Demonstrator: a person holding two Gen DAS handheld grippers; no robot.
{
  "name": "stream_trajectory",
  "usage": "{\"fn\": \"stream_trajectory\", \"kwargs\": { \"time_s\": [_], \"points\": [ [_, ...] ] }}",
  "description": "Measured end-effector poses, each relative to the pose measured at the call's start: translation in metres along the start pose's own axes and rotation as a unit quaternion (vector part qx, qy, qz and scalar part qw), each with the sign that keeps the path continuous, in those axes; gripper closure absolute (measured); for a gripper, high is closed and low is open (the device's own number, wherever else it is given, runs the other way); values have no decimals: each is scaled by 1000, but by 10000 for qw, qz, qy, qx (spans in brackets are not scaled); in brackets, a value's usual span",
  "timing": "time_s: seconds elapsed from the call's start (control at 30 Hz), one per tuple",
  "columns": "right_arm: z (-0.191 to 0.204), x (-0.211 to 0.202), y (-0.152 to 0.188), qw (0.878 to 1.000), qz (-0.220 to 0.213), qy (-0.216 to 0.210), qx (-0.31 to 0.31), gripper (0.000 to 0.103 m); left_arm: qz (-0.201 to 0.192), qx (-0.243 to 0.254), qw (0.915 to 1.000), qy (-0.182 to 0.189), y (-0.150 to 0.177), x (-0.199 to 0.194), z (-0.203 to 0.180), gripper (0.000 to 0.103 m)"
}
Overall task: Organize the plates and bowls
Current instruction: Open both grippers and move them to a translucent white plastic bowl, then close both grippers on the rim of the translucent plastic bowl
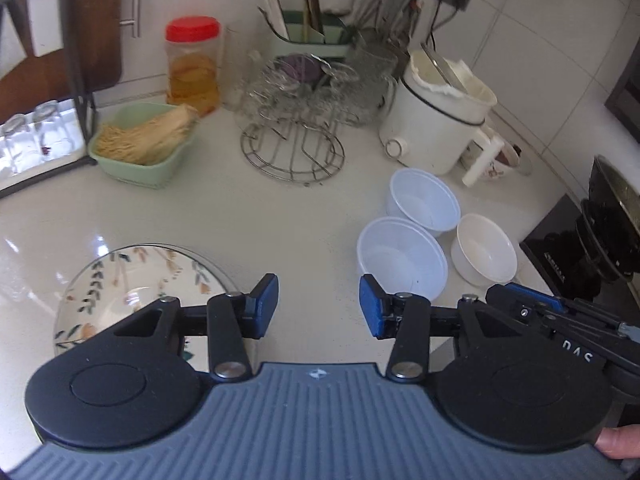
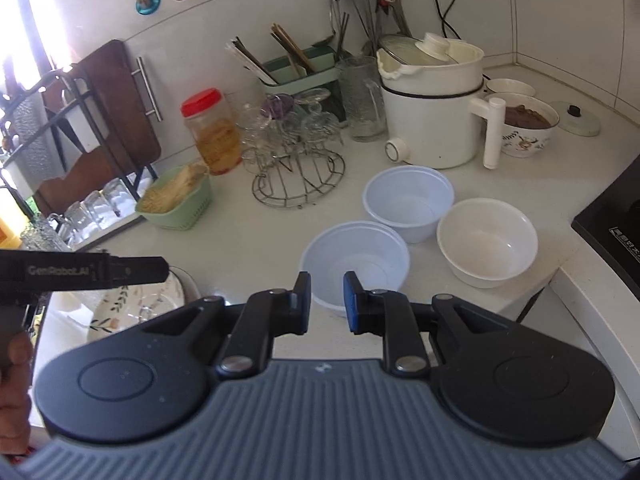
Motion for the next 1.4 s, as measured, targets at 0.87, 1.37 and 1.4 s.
{"fn": "stream_trajectory", "kwargs": {
  "time_s": [0.87, 1.37, 1.4],
  "points": [
    [-62, 90, -23, 9981, 596, -62, -109, 61, 666, -612, 9957, 214, -33, 127, -30, 53],
    [-68, 118, -33, 9965, 706, 30, -440, 76, 698, -650, 9954, 109, -47, 151, -35, 89],
    [-67, 118, -34, 9964, 723, -26, -430, 77, 714, -688, 9950, 152, -48, 151, -35, 90]
  ]
}}
Point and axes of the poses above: each gripper's, at about its wrist camera, not at the fingertips, and x roughly the way its jaws point, z to its left, y to its underside, the point moved 8 cm from there along x, roughly the way its jaws point, and after that the axes turned 13 degrees about z, right-handed, at the moved point
